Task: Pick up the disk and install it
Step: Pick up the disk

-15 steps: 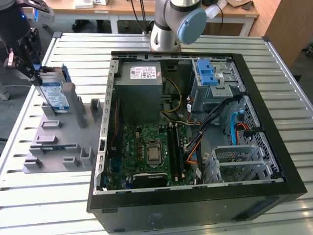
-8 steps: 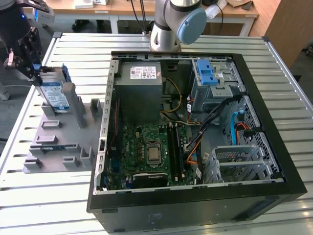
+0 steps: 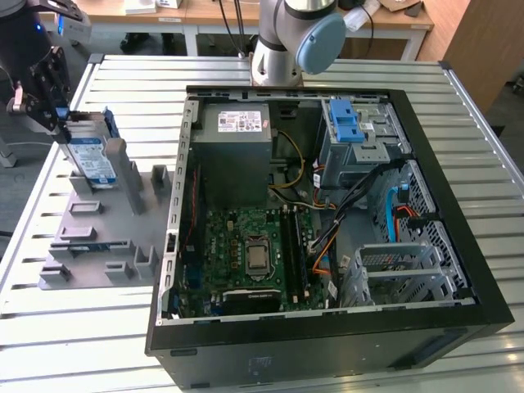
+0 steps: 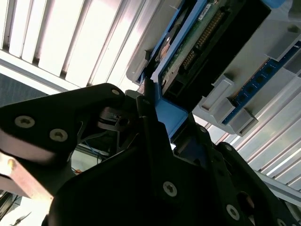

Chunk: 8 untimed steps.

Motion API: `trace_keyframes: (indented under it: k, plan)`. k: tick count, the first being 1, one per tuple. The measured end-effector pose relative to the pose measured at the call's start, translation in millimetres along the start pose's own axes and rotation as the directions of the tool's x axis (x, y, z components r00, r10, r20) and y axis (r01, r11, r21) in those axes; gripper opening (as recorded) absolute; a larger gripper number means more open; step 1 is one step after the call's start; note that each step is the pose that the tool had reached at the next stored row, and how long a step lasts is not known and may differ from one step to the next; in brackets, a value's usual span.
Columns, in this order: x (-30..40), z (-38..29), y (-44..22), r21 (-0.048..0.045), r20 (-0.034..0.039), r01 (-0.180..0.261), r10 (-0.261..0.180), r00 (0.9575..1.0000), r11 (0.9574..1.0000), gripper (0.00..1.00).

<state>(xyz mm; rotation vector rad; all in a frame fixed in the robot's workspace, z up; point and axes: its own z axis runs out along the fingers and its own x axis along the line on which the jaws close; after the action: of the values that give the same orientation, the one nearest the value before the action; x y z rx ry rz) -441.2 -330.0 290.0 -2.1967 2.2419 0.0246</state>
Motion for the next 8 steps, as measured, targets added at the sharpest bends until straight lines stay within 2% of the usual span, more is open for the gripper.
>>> trace_keyframes:
  k: [1, 8]
  plan:
    - [0.0, 0.0, 0.0, 0.0000, 0.0000, 0.000, 0.000, 1.0000, 1.0000, 0.36]
    - [0.0, -1.3, 0.0, 0.0000, 0.0000, 0.001, -0.001, 1.0000, 1.0000, 0.36]
